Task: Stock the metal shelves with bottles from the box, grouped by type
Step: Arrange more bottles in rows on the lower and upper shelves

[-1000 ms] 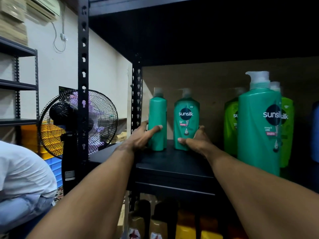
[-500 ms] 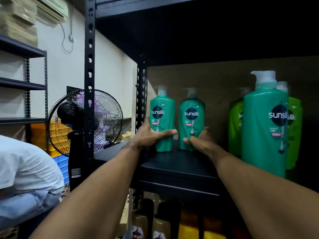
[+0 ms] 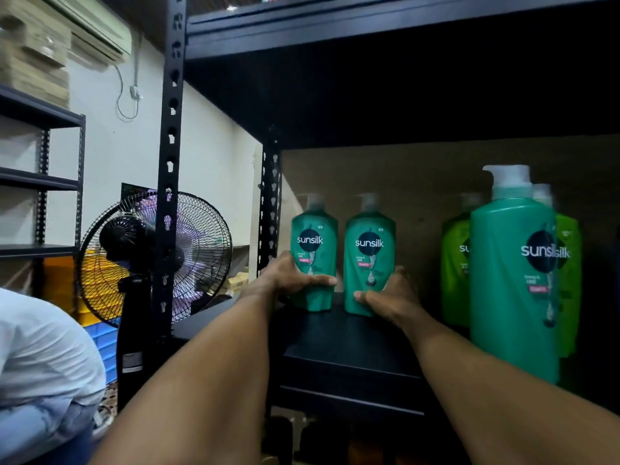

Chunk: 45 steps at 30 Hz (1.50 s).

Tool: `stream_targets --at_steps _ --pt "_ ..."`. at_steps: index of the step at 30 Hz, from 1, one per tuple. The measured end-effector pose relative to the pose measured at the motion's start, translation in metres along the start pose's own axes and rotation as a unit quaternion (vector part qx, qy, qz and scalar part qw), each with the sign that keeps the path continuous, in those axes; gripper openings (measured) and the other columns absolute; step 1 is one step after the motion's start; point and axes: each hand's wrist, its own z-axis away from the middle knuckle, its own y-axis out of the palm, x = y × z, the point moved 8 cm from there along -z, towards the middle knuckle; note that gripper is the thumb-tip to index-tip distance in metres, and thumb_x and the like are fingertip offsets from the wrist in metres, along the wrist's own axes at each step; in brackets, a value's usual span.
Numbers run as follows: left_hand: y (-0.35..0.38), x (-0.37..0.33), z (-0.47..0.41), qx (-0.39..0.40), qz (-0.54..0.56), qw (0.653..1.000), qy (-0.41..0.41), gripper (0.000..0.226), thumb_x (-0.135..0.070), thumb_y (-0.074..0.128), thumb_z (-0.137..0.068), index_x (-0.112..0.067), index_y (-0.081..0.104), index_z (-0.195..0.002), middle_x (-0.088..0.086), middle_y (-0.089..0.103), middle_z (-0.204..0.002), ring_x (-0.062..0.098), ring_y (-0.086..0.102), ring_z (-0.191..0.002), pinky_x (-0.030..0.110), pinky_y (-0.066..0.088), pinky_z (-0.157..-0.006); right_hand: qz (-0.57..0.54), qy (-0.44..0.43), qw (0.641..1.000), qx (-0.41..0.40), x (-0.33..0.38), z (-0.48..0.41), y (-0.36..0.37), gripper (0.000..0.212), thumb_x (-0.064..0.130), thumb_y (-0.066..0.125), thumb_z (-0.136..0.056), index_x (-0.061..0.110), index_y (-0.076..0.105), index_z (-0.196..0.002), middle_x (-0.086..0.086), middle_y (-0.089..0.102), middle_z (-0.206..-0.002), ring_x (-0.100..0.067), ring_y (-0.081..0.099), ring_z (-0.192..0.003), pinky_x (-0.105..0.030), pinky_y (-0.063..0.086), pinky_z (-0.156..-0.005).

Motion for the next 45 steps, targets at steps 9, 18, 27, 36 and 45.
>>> stream_targets --at_steps 9,18,27,36,45 --pt "0.003 0.026 0.002 -0.009 -0.073 0.997 -0.028 0.105 -0.068 0.097 -0.028 -0.027 0.060 -0.117 -0.010 0.070 -0.111 0.011 0.068 -0.102 0.031 0.054 -0.099 0.003 -0.010 1.000 0.003 -0.007 -0.012 0.001 0.085 0.031 0.092 -0.064 0.007 0.048 -0.132 -0.010 0.057 -0.134 -0.026 0.057 -0.123 -0.024 0.044 -0.092" --pt "0.003 0.023 0.007 -0.033 -0.069 0.997 -0.032 0.131 -0.080 0.091 -0.023 -0.023 0.047 -0.133 -0.007 0.066 -0.125 0.015 0.066 -0.111 0.037 0.054 -0.103 0.010 -0.011 1.000 0.011 -0.004 -0.008 0.002 0.086 0.043 0.092 -0.054 0.013 0.056 -0.126 -0.007 0.064 -0.126 -0.025 0.062 -0.115 -0.034 0.052 -0.098" --pt "0.001 0.010 0.009 -0.047 -0.126 0.991 0.013 0.115 -0.069 0.093 -0.038 -0.022 0.046 -0.132 -0.004 0.063 -0.123 0.020 0.062 -0.115 0.040 0.052 -0.103 0.017 0.013 0.999 0.026 -0.007 -0.008 0.005 0.084 0.033 0.094 -0.062 0.011 0.049 -0.129 -0.010 0.059 -0.132 -0.029 0.057 -0.122 -0.032 0.048 -0.099" --pt "-0.001 0.013 0.011 -0.051 -0.096 0.994 0.006 0.130 -0.082 0.088 -0.021 -0.024 0.047 -0.130 -0.005 0.064 -0.123 0.018 0.064 -0.113 0.042 0.054 -0.102 0.012 0.024 0.999 0.033 -0.008 -0.006 0.004 0.081 0.031 0.092 -0.066 0.011 0.046 -0.130 -0.010 0.058 -0.131 -0.028 0.058 -0.120 -0.030 0.047 -0.095" --pt "-0.001 0.021 0.007 -0.050 -0.093 0.994 -0.012 0.130 -0.085 0.087 -0.015 -0.030 0.048 -0.127 -0.008 0.068 -0.120 0.017 0.067 -0.109 0.041 0.057 -0.098 0.018 0.022 0.999 0.028 -0.007 -0.003 0.004 0.080 0.033 0.092 -0.063 0.012 0.048 -0.127 -0.009 0.060 -0.128 -0.029 0.058 -0.119 -0.031 0.048 -0.096"
